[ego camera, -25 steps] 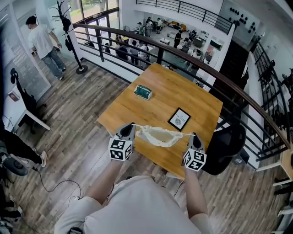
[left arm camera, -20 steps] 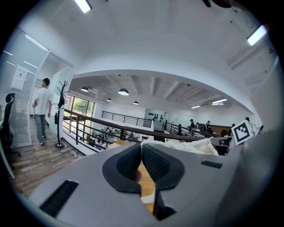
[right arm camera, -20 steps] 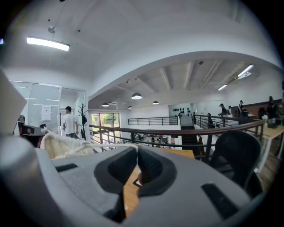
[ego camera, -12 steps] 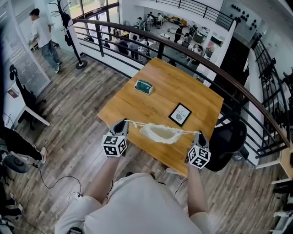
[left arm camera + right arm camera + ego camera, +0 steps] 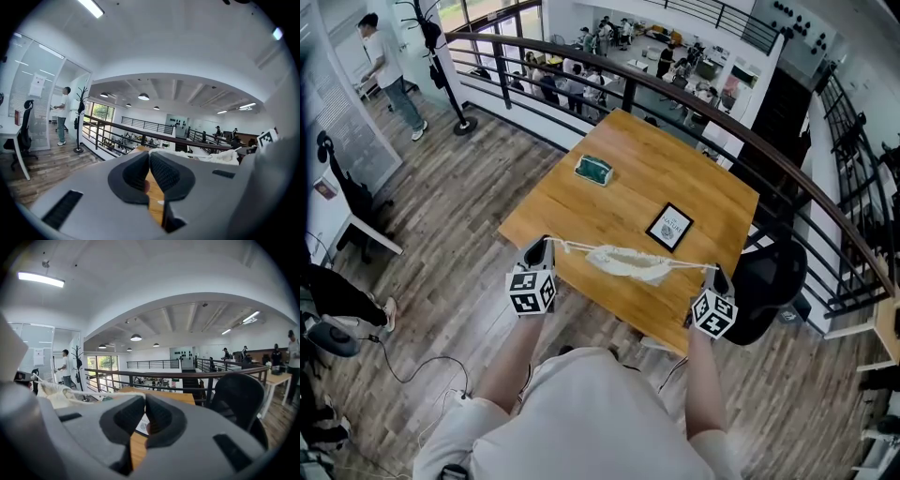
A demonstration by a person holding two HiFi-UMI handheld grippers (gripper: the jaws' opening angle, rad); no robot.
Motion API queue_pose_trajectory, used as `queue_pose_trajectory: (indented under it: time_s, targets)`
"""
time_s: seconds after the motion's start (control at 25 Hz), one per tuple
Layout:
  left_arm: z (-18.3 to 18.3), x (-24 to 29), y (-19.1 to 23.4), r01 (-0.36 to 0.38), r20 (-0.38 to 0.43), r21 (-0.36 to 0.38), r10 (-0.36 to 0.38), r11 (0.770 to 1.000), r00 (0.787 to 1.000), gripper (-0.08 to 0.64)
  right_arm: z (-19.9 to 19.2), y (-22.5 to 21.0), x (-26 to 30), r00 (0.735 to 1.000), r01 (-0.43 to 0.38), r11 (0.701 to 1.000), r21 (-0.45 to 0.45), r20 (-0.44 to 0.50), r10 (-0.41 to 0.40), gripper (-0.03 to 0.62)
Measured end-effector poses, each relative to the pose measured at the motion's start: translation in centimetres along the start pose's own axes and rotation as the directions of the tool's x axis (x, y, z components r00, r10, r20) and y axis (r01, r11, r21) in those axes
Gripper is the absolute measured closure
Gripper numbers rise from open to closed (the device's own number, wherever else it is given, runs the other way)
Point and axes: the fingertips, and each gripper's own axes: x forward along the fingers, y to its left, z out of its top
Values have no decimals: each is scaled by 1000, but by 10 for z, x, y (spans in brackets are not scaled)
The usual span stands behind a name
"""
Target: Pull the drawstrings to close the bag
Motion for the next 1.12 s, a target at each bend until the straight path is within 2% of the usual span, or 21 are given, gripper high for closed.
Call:
queue_pose_trajectory:
  time_s: [0.36,0.56,0.88,1.12]
  targets:
    - [-4,1,7,-46,-6,-12,46,999,999,557,-5,-21,5,999,36,999,32,-14,-36,583]
    - [-1,-2,18,-71,8,-10,71,997,997,557,-4,-28,7,999,46,998,33,-8,-46,581]
    - [-5,-5,34,-87,1,-45,88,995,996,558,-9,-40,9,998,65,998,19,-15,-65,571]
    - [0,-3,22,-69,21,15,69,997,997,558,-6,-40,9,997,72,997,16,-1,-72,577]
